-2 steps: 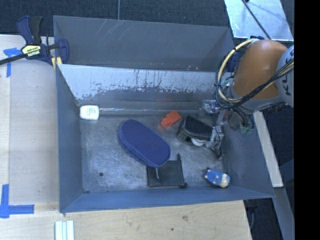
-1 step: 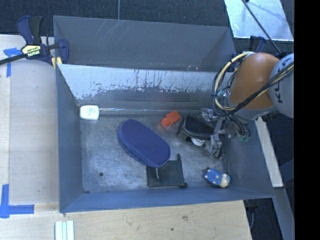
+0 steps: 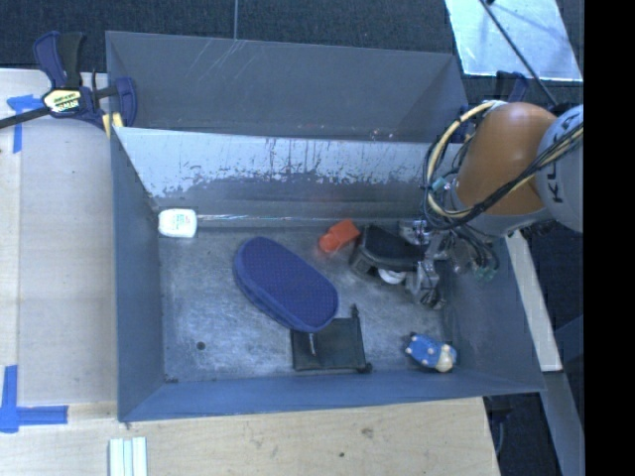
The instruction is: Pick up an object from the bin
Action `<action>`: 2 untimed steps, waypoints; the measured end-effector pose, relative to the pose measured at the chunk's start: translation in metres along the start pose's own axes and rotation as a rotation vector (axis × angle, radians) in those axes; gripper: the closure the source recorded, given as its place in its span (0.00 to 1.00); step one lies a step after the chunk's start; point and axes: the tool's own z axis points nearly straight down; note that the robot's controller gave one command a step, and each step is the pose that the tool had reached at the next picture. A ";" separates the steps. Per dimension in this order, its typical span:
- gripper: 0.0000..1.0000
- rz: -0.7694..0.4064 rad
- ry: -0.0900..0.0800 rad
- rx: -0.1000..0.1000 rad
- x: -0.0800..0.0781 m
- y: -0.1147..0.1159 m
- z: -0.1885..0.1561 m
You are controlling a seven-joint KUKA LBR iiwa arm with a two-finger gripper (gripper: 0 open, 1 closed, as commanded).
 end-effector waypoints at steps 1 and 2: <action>1.00 0.038 -0.014 0.000 0.015 0.003 -0.074; 1.00 0.016 -0.015 0.001 0.039 0.012 -0.152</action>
Offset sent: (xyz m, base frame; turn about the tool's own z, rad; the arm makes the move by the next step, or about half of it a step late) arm -0.0138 0.0030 0.0716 0.0380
